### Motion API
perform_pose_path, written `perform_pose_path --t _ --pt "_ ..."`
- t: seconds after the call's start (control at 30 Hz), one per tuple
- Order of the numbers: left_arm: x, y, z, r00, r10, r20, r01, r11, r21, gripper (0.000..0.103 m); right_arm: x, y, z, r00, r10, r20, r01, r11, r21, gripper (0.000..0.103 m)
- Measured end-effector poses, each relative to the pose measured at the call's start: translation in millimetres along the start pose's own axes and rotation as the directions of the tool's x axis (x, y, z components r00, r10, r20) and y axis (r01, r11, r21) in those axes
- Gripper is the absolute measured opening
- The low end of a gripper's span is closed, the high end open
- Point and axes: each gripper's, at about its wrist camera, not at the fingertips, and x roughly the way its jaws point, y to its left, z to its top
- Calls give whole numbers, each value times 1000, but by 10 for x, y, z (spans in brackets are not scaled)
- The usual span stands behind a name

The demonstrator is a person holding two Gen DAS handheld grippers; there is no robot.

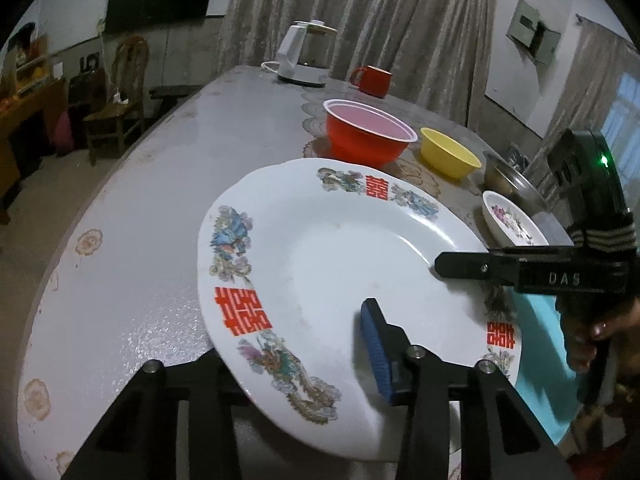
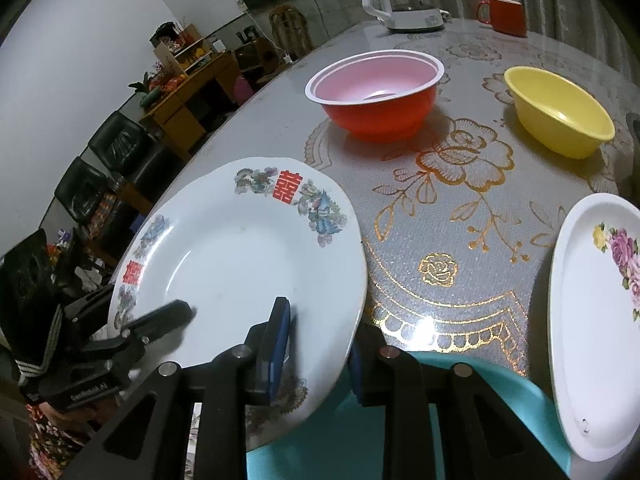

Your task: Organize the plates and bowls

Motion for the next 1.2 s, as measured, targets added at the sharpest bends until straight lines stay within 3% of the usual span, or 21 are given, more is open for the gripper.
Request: perform_pose_path --t 0.33,0.43,0.63,0.93,1.2 --pt "13 -77 -17 1000 12 12 -12 1000 12 43 -5 -19 -13 1000 10 13 -11 1000 8 26" --pt "10 -98 -18 1000 6 13 -6 1000 5 43 -50 40 -53 999 -41 36 44 997 -69 28" --pt "-27 -222 -49 999 7 39 -8 1000 19 44 -169 22 -123 997 -56 62 61 994 -86 27" --pt "-248 -519 -90 994 0 106 -7 998 68 44 -523 29 -306 989 -73 129 86 991 -101 27" --pt "-441 -805 -146 988 -59 143 47 996 82 44 -986 43 -540 973 -93 211 117 988 -102 27"
